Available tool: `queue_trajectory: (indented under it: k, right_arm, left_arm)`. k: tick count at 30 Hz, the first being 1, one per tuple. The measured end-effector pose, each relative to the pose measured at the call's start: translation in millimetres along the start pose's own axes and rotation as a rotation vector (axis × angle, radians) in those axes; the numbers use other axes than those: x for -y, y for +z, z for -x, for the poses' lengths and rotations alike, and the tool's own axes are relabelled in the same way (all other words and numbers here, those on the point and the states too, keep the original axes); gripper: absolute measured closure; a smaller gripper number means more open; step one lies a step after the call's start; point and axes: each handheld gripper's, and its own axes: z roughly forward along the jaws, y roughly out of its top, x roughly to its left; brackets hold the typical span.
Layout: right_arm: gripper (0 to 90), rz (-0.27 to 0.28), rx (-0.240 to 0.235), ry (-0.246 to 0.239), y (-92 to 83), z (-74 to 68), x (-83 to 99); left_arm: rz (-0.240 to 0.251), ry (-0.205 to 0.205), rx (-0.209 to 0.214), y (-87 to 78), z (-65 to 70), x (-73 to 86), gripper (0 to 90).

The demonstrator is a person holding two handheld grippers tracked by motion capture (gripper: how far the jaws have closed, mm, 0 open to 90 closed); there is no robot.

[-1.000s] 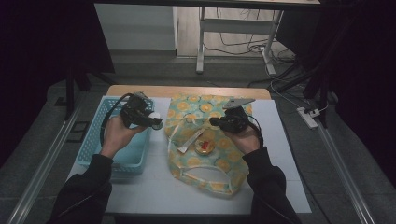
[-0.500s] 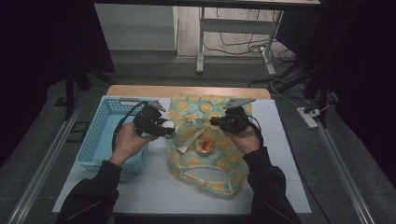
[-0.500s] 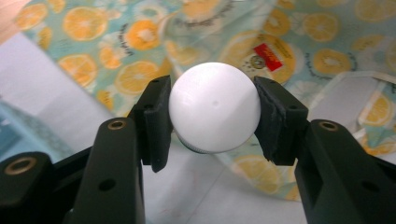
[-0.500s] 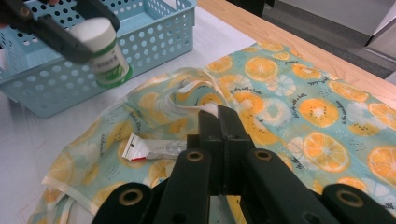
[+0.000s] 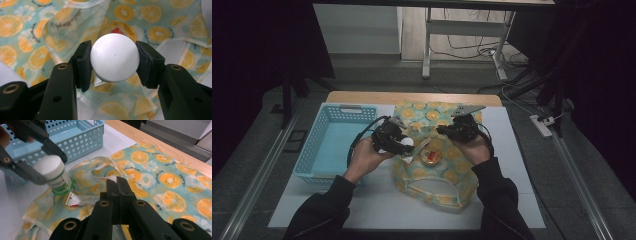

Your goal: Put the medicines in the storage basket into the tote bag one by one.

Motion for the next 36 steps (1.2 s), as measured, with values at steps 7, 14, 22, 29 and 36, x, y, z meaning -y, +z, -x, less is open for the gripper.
queue_trajectory:
  k: [7,14,22,29,36]
  right_arm:
    - [90.0,0.004,0.003,0.002,-0.4,0.2,0.0]
    - [90.0,0.006,0.003,0.002,-0.6,0.1,-0.2]
    - [90.0,0.005,0.007,0.004,-0.5,0.1,-0.1]
    - [90.0,0.0,0.006,0.003,1.2,-0.1,0.4]
    - [90.0,0.004,0.008,0.004,0.8,0.7,0.8]
  left_arm:
    - [-0.003,0.022,0.013,13.6,7.8,-8.5,50.8]
    - [-0.002,0.044,0.022,24.9,14.1,-18.9,50.7]
    - [-0.001,0.053,0.025,42.1,16.8,-29.4,50.7]
    - [-0.002,0.053,0.023,59.2,16.2,-37.3,50.7]
    - [-0.016,0.061,0.007,74.3,15.5,-41.9,50.6]
